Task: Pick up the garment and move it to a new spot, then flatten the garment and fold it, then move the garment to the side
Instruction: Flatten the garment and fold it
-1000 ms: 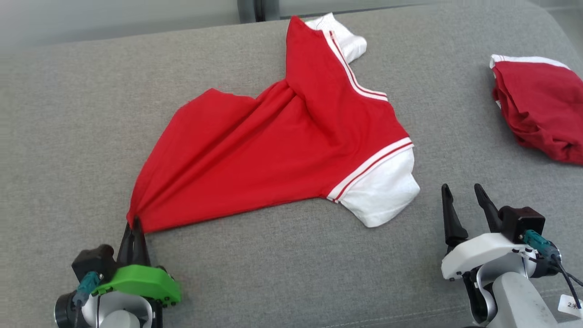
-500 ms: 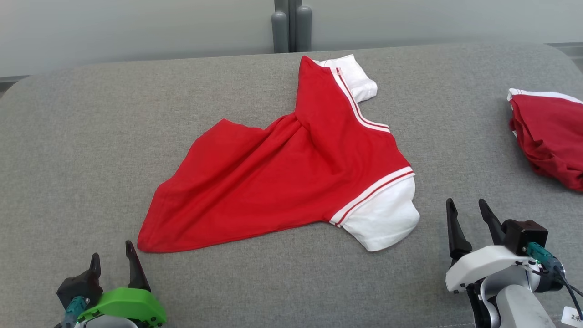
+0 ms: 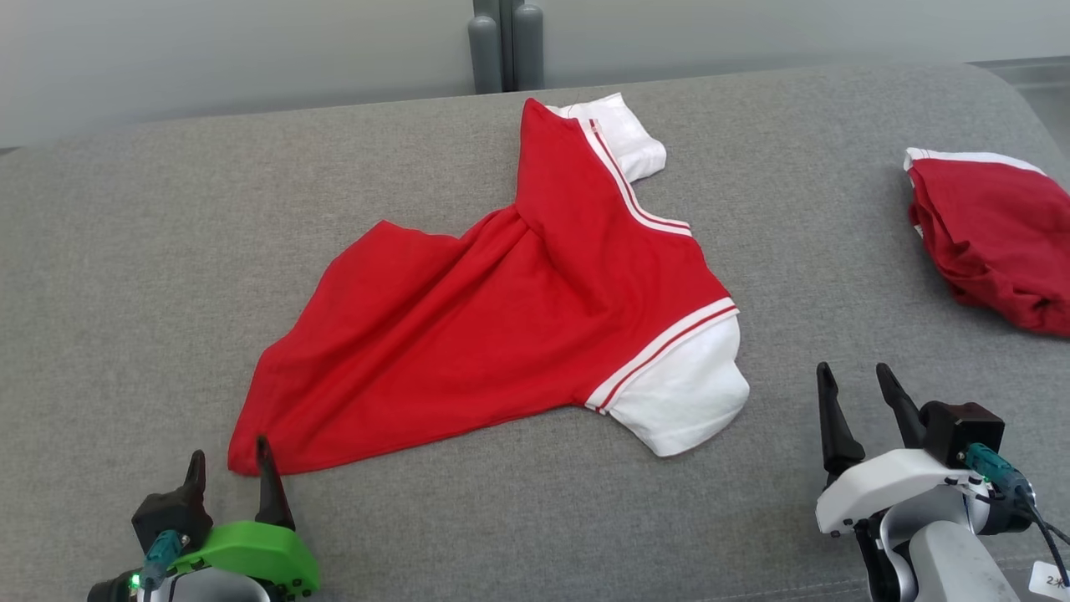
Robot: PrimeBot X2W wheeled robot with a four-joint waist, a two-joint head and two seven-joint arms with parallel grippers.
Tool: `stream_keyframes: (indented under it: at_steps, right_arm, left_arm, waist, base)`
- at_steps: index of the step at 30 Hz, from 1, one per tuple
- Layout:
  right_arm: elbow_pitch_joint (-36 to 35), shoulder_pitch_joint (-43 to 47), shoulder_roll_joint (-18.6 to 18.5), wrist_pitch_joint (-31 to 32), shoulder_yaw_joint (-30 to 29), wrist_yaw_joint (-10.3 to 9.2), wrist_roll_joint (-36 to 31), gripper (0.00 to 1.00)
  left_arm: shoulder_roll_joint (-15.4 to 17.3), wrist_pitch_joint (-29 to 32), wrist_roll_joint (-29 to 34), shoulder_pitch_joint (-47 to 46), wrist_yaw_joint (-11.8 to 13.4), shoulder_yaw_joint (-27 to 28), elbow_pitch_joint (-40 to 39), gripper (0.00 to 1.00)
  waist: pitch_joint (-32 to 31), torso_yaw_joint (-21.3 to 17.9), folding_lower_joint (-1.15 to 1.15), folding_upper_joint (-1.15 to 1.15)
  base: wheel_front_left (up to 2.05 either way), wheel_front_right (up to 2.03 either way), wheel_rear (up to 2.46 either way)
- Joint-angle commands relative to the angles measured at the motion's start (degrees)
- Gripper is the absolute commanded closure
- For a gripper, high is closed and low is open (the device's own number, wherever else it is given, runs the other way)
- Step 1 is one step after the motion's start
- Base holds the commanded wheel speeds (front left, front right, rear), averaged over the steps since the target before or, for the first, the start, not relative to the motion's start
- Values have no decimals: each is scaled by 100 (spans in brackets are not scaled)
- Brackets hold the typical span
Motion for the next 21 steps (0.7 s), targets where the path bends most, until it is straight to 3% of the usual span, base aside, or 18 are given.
stream_keyframes:
  at_steps: [1, 21]
  right_arm:
    - [-43, -37, -10, -17, -11, -9, -34, 0]
    - [-403, 409, -9, -17, 332, -9, 59, 0]
  left_arm:
    - [30, 0, 23, -79, -16, -25, -73, 0]
    - [31, 1, 350, 689, -56, -123, -743, 0]
  waist:
    - [40, -84, 0, 0]
    - [-655, -424, 0, 0]
  base:
    - [0, 0, 0]
    - [0, 0, 0]
